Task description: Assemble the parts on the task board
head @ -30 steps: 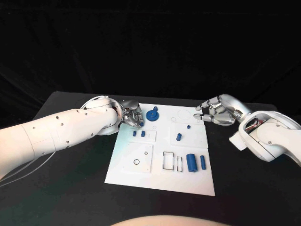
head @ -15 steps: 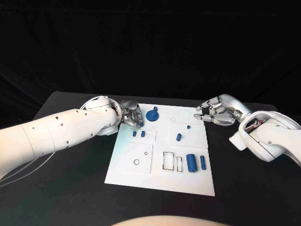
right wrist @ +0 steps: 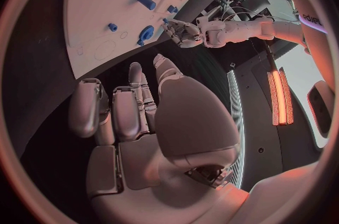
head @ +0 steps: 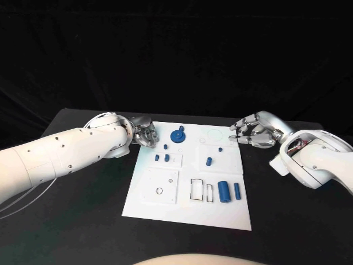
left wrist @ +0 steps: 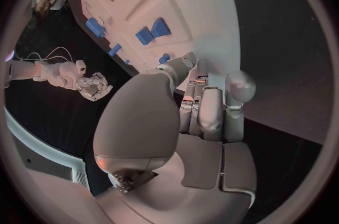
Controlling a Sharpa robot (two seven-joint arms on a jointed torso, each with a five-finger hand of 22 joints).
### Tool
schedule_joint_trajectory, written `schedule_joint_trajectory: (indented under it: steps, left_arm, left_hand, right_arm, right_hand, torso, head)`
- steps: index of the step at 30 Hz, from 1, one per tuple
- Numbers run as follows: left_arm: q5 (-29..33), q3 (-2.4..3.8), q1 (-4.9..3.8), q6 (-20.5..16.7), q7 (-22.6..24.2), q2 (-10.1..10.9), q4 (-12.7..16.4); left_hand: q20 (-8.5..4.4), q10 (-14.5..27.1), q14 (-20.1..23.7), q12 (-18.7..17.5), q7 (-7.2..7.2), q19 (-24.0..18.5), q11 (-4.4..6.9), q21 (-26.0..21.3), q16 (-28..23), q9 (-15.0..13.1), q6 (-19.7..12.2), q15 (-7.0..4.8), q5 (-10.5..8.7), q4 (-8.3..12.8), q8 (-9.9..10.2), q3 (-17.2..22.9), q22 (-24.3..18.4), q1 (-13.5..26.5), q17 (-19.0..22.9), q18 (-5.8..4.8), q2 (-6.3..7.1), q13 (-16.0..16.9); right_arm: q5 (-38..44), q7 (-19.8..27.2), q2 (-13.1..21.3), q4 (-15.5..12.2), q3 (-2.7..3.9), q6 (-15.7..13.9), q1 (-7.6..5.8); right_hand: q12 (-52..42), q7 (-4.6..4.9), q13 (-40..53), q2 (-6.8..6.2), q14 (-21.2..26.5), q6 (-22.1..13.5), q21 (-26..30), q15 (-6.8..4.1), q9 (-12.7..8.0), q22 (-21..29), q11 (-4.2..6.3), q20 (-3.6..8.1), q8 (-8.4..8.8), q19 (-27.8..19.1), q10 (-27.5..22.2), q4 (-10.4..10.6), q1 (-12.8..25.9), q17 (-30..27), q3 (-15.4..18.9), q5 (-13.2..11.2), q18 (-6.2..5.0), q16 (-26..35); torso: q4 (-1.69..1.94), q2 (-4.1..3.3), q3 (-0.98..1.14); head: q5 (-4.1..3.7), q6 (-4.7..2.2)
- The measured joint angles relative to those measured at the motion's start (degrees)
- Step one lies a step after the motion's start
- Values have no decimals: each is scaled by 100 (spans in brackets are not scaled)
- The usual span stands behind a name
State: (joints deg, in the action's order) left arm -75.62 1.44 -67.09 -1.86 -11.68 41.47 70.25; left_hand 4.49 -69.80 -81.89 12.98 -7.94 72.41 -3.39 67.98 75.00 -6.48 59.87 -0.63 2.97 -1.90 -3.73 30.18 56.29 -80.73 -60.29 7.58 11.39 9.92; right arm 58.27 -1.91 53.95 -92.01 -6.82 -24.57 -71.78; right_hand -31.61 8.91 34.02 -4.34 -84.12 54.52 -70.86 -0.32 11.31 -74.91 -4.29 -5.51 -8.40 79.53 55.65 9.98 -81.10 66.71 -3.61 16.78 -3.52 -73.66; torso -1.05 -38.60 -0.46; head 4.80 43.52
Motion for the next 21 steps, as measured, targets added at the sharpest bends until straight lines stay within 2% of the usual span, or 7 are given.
schedule_joint_trajectory:
  steps: [3,6,10,11,13,17,21]
  left_arm:
    - [131,23,-20,-129,50,131,36]
    - [395,40,-46,-337,148,278,127]
    - [1136,50,-66,-677,390,517,387]
    - [1377,51,-67,-755,463,564,462]
    - [2045,50,-67,-919,668,665,684]
    - [3546,39,-60,-1110,1121,809,1097]
    - [4935,28,-43,-1173,1523,934,1438]
  left_hand:
    - [9,8,105,-1,12,-112,-9,-129,-144,0,137,-5,0,50,-48,53,-173,0,236,0,0,8]
    - [11,8,291,-1,10,-398,-8,-473,-416,-2,290,-7,0,62,-126,112,-621,0,639,0,0,45]
    - [9,8,485,34,-4,-709,-8,-907,-769,-9,412,-17,0,62,-177,112,-1161,21,1145,140,21,98]
    - [10,8,570,46,-4,-829,-8,-1086,-922,-7,412,-16,0,44,-177,94,-1376,44,1353,203,17,112]
    - [12,8,729,103,-4,-1010,-8,-1419,-1239,9,413,-13,0,-8,-177,38,-1745,103,1765,228,-10,160]
    - [33,36,956,158,-4,-1050,-29,-1652,-1671,43,412,5,0,-26,-177,-110,-1928,185,2309,227,-93,214]
    - [83,297,1238,185,-66,-1100,-85,-1853,-2065,73,351,65,0,4,-177,-238,-2058,209,2796,227,-116,234]
  right_arm:
    - [367,-76,-16,58,0,114,1]
    - [869,-181,-55,106,0,263,1]
    - [1670,-390,-151,151,0,463,2]
    - [1854,-446,-182,171,0,503,4]
    - [2263,-575,-265,235,-2,587,13]
    - [2907,-793,-442,393,-10,705,63]
    - [3287,-913,-580,521,-12,782,116]
  right_hand:
    - [481,-27,-488,-70,0,160,-171,0,-13,0,30,-1,-17,130,150,-79,-205,115,-212,-71,0,-89]
    - [868,-87,-901,-136,0,278,-313,0,-49,0,38,1,-21,204,311,-101,-286,230,-418,-87,0,-188]
    - [1280,-106,-1363,-189,0,375,-401,0,-109,1,51,11,69,256,476,-95,-339,302,-682,-150,-1,-239]
    - [1347,-120,-1443,-204,0,389,-402,0,-122,1,29,11,98,256,499,-94,-351,302,-730,-151,0,-239]
    - [1468,-100,-1586,-243,0,415,-429,0,-144,1,29,11,123,255,559,-91,-311,310,-831,-232,0,-239]
    - [1612,-115,-1777,-295,0,447,-429,0,-167,-4,10,-10,168,276,579,-98,-323,310,-982,-337,-1,-239]
    - [1731,-75,-1916,-340,0,489,-429,0,-186,-4,-20,-10,207,276,609,-146,-335,326,-1153,-226,-1,-268]
  torso:
    - [1,3,-1]
    - [4,7,-1]
    - [4,7,-2]
    - [4,6,-3]
    - [1,5,-9]
    - [-1,2,-20]
    - [1,-1,-31]
  head:
    - [-4,-12]
    - [-10,-25]
    - [-35,-51]
    - [-56,-59]
    - [-113,-65]
    - [-260,-76]
    - [-350,-91]
